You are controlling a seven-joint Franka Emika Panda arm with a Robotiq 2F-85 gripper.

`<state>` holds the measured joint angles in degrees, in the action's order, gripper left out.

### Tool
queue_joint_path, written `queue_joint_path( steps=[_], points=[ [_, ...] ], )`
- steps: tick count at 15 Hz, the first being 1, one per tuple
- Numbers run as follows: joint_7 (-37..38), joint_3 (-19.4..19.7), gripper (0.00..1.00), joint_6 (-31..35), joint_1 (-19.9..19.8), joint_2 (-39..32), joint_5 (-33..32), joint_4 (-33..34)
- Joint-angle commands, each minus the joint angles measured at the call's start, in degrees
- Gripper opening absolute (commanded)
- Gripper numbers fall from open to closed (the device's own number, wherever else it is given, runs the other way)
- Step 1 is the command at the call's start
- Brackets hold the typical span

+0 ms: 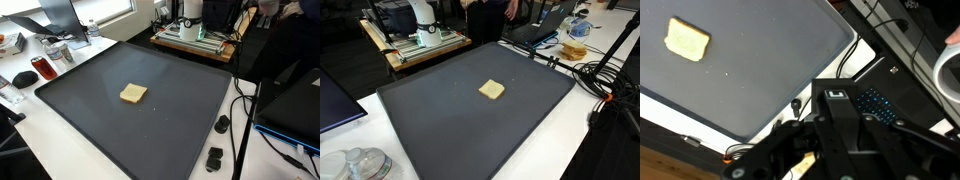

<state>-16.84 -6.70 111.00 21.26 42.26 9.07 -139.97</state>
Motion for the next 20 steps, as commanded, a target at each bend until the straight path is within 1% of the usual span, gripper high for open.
queue_joint_path(
  steps=[1, 3, 6, 8, 9, 12, 17, 18, 19, 20],
  points=[
    [1.77, 3.23, 0.05, 2.2, -5.4, -6.55, 0.06, 4.21],
    [4.17, 3.41, 0.05, 4.31, -8.39, -10.32, -0.53, 6.11],
    [10.51, 2.02, 0.05, 8.36, -12.47, -15.88, -1.99, 8.79],
    [12.52, 1.62, 0.05, 8.51, -13.36, -19.87, -2.68, 11.01],
    [9.4, 2.69, 0.22, 8.68, -12.34, -15.72, -1.32, 7.5],
    [10.9, 2.21, 0.22, 8.76, -12.89, -19.71, -1.51, 9.87],
    [11.19, 2.09, 0.22, 8.76, -12.91, -20.11, -1.53, 10.49],
    [11.19, 2.09, 0.05, 8.76, -12.91, -20.11, -1.53, 10.5],
    [11.15, 2.54, 0.05, 9.51, -12.84, -22.96, -0.24, 11.95],
    [13.64, 1.63, 0.05, 12.31, -13.97, -26.2, -2.27, 12.71]
  ],
)
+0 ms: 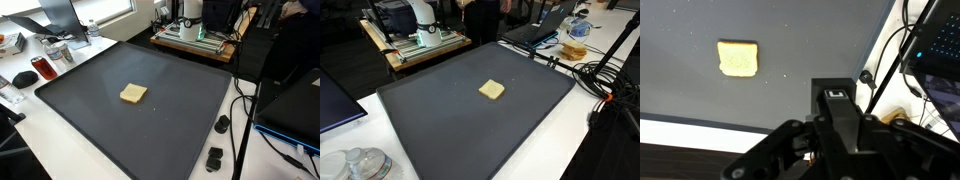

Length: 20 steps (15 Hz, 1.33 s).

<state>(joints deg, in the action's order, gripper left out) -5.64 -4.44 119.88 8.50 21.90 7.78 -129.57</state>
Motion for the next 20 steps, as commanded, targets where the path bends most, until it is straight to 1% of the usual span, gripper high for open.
queue_joint_path(
  steps=[1, 4, 7, 9, 12, 13, 17, 20],
  points=[
    [2.75, -0.76, 0.05, 4.73, -1.4, -7.92, -1.56, 2.74],
    [8.35, -2.56, 0.05, 10.93, -2.62, -16.34, -7.94, 4.99],
    [17.69, -3.17, 0.05, 14.05, -2.8, -25.43, -17.97, 9.14],
    [23.51, -2.02, 0.05, 12.04, -1.63, -31.18, -23.36, 13.29],
    [30.07, 0.18, 0.05, 8.96, 0.48, -38.57, -27.54, 19.49],
    [33.28, 1.37, 0.05, 8.16, 1.66, -40.77, -30.37, 21.43],
    [39.38, 4.36, 0.05, 2.54, 5.54, -47.78, -32.8, 28.38],
    [41.73, 5.47, 0.05, -2.19, 8.25, -51.64, -33.18, 32.28]
  ],
)
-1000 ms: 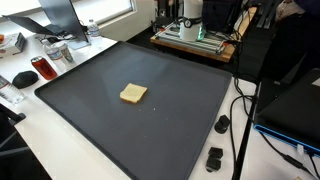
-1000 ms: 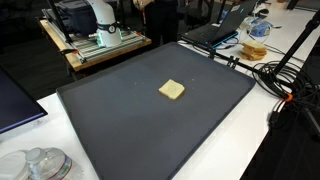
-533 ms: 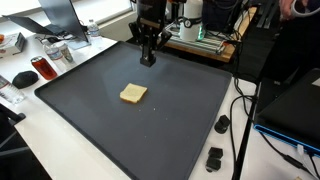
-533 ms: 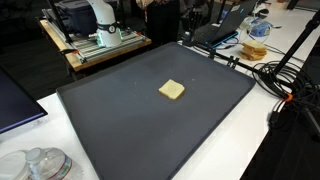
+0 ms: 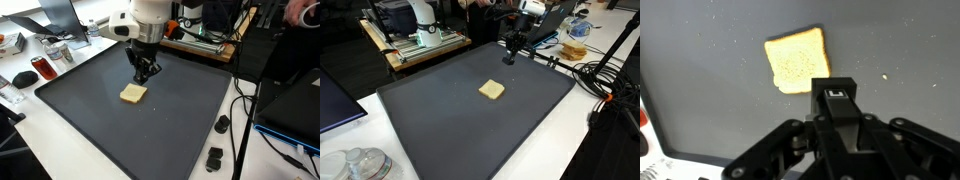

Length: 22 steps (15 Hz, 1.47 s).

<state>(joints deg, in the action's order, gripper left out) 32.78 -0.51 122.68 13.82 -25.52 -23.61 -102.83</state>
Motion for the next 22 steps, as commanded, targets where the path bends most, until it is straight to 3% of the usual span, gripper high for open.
queue_joint_path(
  steps=[1, 5, 9, 15, 22],
  points=[
    [3.75, 1.59, 0.05, -6.27, 3.5, -5.41, -1.48, 6.91],
    [6.36, 2.25, 0.05, -12.57, 6.03, -10.54, -1.22, 14.08],
    [2.23, 1.54, 0.05, -20.99, 5.85, -15.75, 0.92, 23.37],
    [-9.36, 1.06, 0.05, -25.74, 2.3, -21.27, 4.77, 35.29],
    [-24.34, -0.19, 0.05, -26.08, -5.4, -23.69, 12.73, 41.62]
  ],
)
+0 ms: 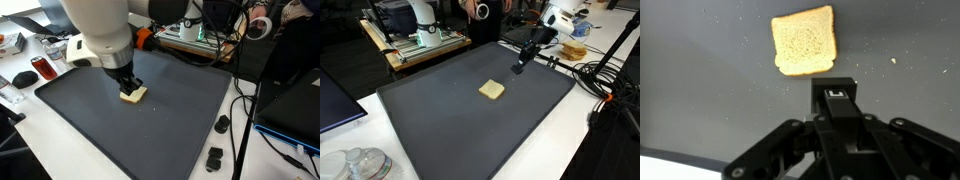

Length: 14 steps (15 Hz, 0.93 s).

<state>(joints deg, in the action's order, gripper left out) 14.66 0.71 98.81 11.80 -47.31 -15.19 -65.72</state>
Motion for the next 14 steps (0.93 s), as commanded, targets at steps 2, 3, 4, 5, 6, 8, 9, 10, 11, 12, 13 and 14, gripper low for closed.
queue_joint_path(
  steps=[2, 3, 4, 5, 6, 8, 9, 10, 11, 12, 13, 14],
  points=[
    [-3.75, 0.19, 0.22, -0.2, -2.01, -0.59, 3.46, 1.62],
    [-4.65, 0.04, 0.22, -0.19, -3.1, -0.67, 4.7, 2.13],
    [-5.28, -0.09, 0.22, -0.19, -3.86, -0.67, 5.32, 2.45],
    [-5.54, -0.17, 0.22, -0.19, -4.21, -0.67, 5.54, 2.62],
    [-5.57, -0.24, 0.22, -0.19, -4.24, -0.68, 5.6, 2.69],
    [-5.59, -0.53, 0.05, -0.19, -4.08, -0.73, 5.66, 2.73],
    [-6.83, -1.09, 0.05, -0.82, -5.02, -1.03, 6.84, 3.53],
    [-7.24, -1.21, 0.05, -0.76, -5.7, -1.28, 7.45, 4.01],
    [-7.65, -1.34, 0.05, -0.85, -6.37, -1.53, 8.05, 4.36],
    [-8.14, -1.49, 0.05, -1.01, -7.29, -1.84, 9.0, 4.69],
    [-8.91, -1.7, 0.05, -1.1, -8.34, -2.04, 10.16, 4.78],
    [-9.65, -1.85, 0.05, -1.03, -9.28, -2.16, 11.3, 4.78]
  ],
)
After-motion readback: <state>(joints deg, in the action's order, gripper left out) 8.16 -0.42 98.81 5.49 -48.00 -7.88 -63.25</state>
